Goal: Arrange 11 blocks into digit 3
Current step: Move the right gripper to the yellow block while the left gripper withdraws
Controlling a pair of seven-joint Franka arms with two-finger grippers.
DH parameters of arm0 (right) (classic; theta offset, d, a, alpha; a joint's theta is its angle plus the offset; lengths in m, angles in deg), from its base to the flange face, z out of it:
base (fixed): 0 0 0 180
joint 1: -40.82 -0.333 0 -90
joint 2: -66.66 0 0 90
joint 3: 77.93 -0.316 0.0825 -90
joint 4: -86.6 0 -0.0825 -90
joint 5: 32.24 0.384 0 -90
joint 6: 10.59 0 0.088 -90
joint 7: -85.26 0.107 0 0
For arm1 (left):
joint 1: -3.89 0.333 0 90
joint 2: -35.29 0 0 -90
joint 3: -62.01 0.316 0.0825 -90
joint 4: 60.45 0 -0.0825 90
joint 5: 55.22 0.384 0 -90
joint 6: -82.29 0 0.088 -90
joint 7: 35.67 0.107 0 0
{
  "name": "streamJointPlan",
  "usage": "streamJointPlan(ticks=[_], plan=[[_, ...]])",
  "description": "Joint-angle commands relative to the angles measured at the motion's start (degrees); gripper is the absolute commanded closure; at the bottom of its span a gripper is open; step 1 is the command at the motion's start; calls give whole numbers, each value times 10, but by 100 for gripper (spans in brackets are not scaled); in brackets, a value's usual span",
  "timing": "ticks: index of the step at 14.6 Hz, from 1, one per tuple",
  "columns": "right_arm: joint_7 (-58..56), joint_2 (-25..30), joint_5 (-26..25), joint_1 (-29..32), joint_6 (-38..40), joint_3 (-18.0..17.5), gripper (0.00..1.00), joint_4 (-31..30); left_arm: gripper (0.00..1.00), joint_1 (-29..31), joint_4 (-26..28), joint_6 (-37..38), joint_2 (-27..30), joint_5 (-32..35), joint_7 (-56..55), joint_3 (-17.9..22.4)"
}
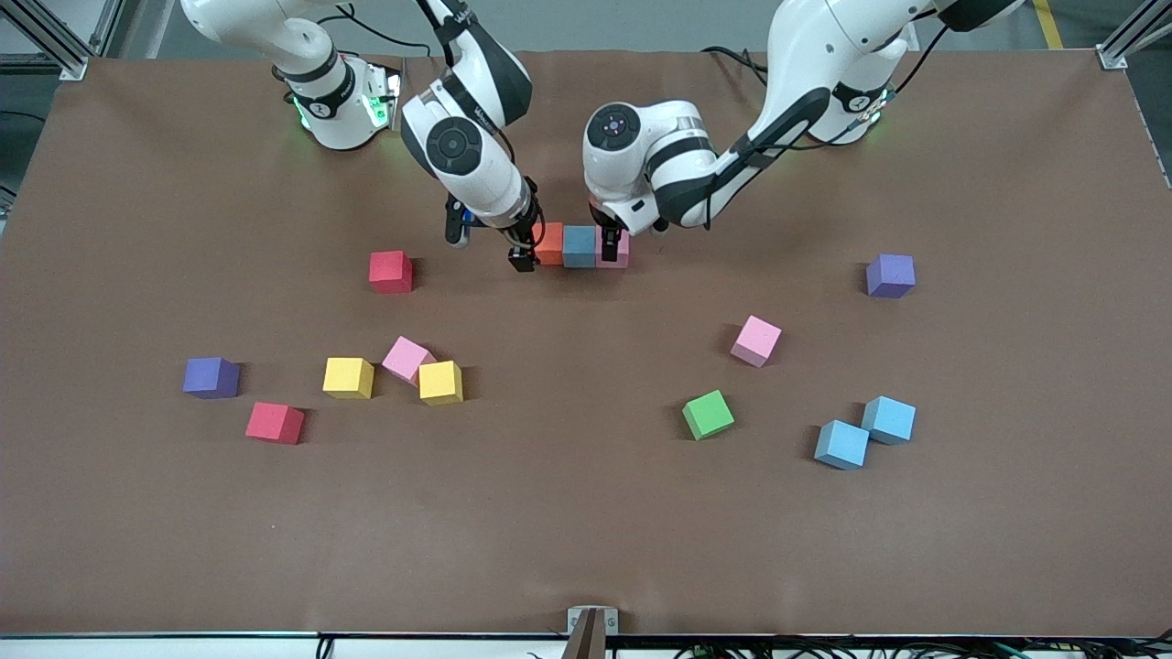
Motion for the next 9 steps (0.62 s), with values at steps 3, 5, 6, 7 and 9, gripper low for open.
streamJointPlan(ticks=[3, 5, 6, 7, 9], plan=[[-66, 25, -97, 105, 9, -2, 0, 13, 0, 2, -63, 109, 25, 30, -66, -16], [-140, 18, -142, 148, 7, -3, 0, 19, 0, 7, -107, 153, 23, 29, -5, -11], [-184, 11, -164, 163, 7, -3, 0, 23, 0, 22, -129, 169, 18, 29, 34, -11], [-236, 6, -180, 184, 6, -3, 0, 23, 0, 37, -149, 174, 17, 29, 77, -11], [-366, -16, -189, 201, 3, -2, 0, 44, 0, 77, -179, 174, 9, 31, 176, -11]])
